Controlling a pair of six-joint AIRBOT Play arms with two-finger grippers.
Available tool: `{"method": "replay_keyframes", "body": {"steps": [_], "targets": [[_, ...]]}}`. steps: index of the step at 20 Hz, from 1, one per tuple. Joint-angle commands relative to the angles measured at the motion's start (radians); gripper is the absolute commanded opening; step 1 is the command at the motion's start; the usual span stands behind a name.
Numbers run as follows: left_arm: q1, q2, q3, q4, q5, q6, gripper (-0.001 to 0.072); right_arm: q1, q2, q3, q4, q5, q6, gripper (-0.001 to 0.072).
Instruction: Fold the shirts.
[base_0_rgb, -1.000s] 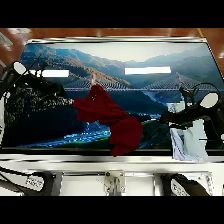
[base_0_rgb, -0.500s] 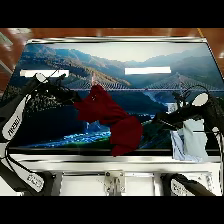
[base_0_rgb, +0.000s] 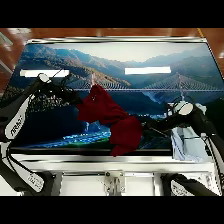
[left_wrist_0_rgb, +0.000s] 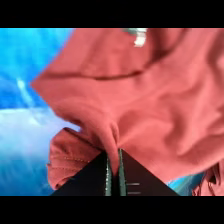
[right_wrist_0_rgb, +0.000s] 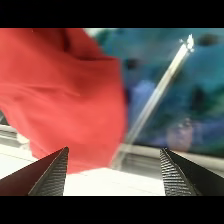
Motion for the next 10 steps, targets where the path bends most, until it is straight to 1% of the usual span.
{"method": "replay_keyframes", "body": {"steps": [1, 5, 8, 10], "targets": [[0.0, 0.035, 0.001, -0.005, -0.029, 0.011, 0.0041, 0.108, -0.045, -0.046, 0.056, -0.127, 0.008, 0.0682], [0.0, 0.066, 0.001, -0.005, -0.029, 0.01, 0.0042, 0.121, -0.086, -0.046, 0.06, -0.22, 0.003, 0.0682], [0.0, 0.068, 0.001, -0.005, -0.029, 0.01, 0.0042, 0.102, -0.09, -0.046, 0.055, -0.228, 0.001, 0.0682], [0.0, 0.068, 0.001, -0.005, -0.029, 0.01, 0.0042, 0.112, -0.121, -0.046, 0.097, -0.225, -0.003, 0.0682]]}}
